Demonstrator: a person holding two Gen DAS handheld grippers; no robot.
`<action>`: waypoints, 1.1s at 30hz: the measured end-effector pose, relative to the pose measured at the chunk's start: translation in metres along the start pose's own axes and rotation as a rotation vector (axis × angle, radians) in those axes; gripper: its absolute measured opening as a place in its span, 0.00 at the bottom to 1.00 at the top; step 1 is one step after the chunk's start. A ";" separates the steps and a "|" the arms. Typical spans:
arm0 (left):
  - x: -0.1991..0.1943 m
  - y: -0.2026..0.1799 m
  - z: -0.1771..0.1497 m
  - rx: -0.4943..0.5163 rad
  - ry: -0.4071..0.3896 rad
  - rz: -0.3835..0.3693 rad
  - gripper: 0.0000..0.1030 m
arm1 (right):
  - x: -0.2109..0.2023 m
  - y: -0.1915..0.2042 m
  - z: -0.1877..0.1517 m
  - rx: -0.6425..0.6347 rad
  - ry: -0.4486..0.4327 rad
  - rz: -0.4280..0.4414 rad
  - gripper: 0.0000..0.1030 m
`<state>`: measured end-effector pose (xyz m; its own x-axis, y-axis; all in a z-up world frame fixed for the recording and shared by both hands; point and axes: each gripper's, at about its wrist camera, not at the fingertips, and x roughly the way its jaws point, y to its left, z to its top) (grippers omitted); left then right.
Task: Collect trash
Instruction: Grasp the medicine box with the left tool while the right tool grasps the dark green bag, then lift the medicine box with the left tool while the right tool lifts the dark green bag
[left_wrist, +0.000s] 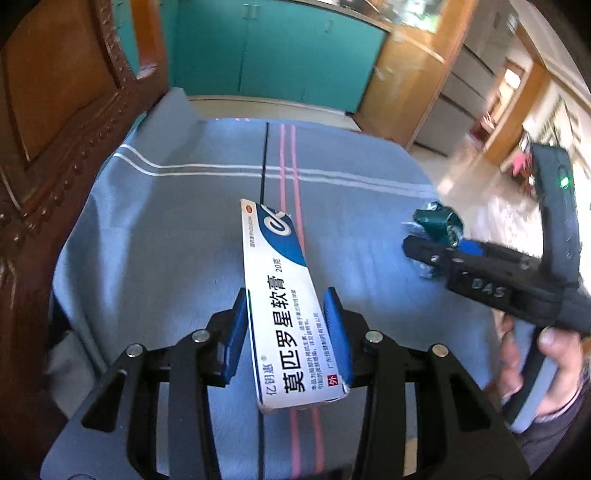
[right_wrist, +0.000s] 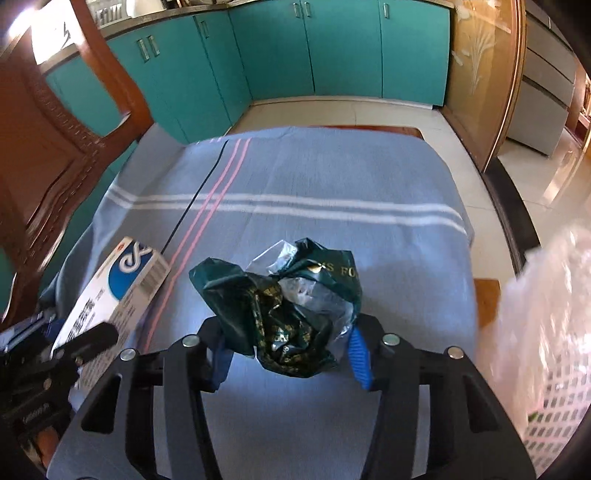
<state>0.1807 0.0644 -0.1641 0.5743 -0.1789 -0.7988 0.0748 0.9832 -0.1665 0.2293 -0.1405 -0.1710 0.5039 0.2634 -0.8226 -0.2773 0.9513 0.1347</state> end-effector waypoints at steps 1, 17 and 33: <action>0.000 -0.001 -0.001 0.010 0.005 -0.001 0.42 | -0.005 0.002 -0.007 -0.018 0.012 -0.005 0.50; 0.018 0.008 -0.011 -0.021 0.062 0.056 0.71 | -0.022 0.011 -0.027 -0.102 -0.026 -0.098 0.76; 0.027 0.001 -0.014 0.002 0.081 0.069 0.47 | -0.022 0.020 -0.023 -0.120 -0.039 -0.085 0.80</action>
<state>0.1849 0.0597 -0.1939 0.5106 -0.1126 -0.8524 0.0391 0.9934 -0.1078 0.1935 -0.1313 -0.1627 0.5606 0.1906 -0.8058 -0.3265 0.9452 -0.0035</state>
